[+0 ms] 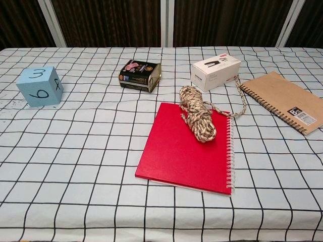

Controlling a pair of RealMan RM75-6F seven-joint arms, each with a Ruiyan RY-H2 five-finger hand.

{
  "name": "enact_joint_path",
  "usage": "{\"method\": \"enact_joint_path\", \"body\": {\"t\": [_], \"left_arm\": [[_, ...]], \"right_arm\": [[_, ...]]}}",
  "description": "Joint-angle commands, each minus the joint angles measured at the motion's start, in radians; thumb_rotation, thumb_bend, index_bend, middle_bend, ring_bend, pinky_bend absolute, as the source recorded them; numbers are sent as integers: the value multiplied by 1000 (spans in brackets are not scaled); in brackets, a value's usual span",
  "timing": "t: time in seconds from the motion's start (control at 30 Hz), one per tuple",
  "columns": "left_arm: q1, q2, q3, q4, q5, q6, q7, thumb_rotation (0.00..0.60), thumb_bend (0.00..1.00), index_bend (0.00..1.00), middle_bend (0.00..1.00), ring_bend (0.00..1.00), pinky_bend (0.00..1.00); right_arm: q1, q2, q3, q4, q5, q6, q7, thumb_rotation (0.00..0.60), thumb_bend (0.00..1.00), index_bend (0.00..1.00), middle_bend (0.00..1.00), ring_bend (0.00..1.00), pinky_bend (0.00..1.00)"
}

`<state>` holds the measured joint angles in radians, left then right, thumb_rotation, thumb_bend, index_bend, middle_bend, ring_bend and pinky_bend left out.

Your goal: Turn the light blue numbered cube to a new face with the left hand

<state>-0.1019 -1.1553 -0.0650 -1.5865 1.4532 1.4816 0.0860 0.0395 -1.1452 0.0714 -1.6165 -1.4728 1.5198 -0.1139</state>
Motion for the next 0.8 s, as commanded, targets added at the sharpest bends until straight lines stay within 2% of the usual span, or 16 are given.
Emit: {"method": "enact_joint_path", "body": {"t": [0.03, 0.3, 0.47, 0.57, 0.67, 0.73, 0.8], "left_arm": [[2, 0, 3, -5, 1, -1, -1, 600, 29, 84, 15, 0, 121], [-3, 23, 4, -34, 13, -3, 19, 600, 29, 84, 34, 0, 129], [-8, 31, 9, -50, 35, -1, 17, 600, 48, 84, 89, 40, 212], [-21, 46, 31, -63, 70, -29, 8, 600, 114, 85, 287, 266, 391], [-59, 90, 74, -109, 91, -141, -23, 600, 227, 85, 597, 618, 674], [-87, 106, 85, -130, 96, -199, -11, 600, 308, 84, 693, 727, 737], [-113, 104, 83, -146, 91, -239, 53, 600, 398, 88, 764, 788, 779]], "right_arm": [[-4, 1, 0, 0, -2, 5, 8, 600, 234, 0, 0, 0, 0], [-9, 9, 5, 0, -2, 14, 28, 600, 234, 0, 0, 0, 0], [-8, 15, 11, -6, -5, 20, 32, 600, 234, 0, 0, 0, 0], [-8, 27, 11, -13, -12, 25, 20, 600, 234, 0, 0, 0, 0], [-10, 40, 14, -22, -16, 32, 17, 600, 234, 0, 0, 0, 0], [-12, 47, 15, -29, -14, 35, 19, 600, 234, 0, 0, 0, 0], [-14, 52, 18, -35, -10, 37, 18, 600, 234, 0, 0, 0, 0]]}}
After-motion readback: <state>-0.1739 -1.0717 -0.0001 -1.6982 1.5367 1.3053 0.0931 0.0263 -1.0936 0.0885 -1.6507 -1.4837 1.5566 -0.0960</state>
